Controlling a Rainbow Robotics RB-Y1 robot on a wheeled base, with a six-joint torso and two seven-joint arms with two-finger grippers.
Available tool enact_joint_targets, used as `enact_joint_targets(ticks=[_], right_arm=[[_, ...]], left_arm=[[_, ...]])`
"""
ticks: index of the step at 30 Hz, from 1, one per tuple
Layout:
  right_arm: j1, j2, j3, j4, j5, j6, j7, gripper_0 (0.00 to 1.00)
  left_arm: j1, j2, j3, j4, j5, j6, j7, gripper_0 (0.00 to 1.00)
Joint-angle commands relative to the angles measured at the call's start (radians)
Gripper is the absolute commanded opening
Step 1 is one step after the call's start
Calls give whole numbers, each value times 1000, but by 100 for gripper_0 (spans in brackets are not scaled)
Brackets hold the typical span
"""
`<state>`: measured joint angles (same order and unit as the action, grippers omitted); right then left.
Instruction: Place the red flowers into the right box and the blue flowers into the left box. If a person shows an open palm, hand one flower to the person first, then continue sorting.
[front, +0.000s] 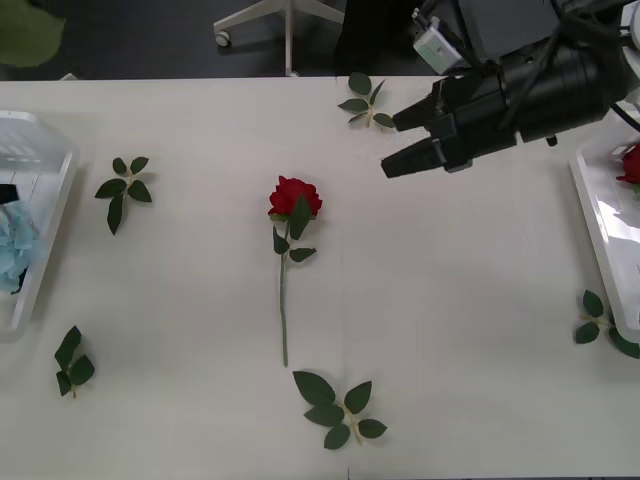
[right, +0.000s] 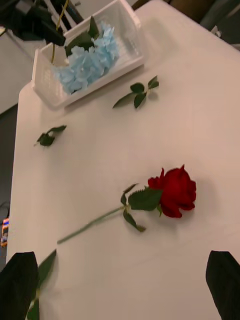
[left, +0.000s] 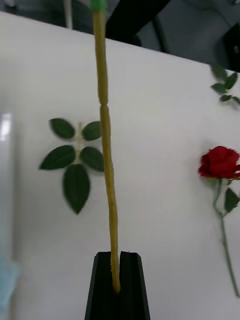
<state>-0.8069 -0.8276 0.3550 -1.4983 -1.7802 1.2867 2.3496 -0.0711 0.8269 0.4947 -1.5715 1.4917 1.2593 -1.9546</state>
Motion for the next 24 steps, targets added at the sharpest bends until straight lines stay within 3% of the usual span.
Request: enact_joint_targets(ticks=[1, 10, 18, 21, 24], right_arm=[[55, -145, -30, -23, -70, 20, 228, 98], [107, -234, -31, -25, -189, 20, 356, 98], [107, -268, -34, -25, -189, 2, 356, 97], [107, -266, -33, -25, -189, 2, 356, 97], [107, -266, -34, -23, -189, 2, 356, 98]], left_arm=[[77, 74, 151, 60, -57, 55, 52, 0], [197, 132, 196, 202, -64, -24, 19, 0], [211, 158, 119, 303, -68, -90, -12, 1], [211, 158, 104, 337, -73, -123, -23, 32], [211, 158, 90, 338, -103, -135, -30, 48]])
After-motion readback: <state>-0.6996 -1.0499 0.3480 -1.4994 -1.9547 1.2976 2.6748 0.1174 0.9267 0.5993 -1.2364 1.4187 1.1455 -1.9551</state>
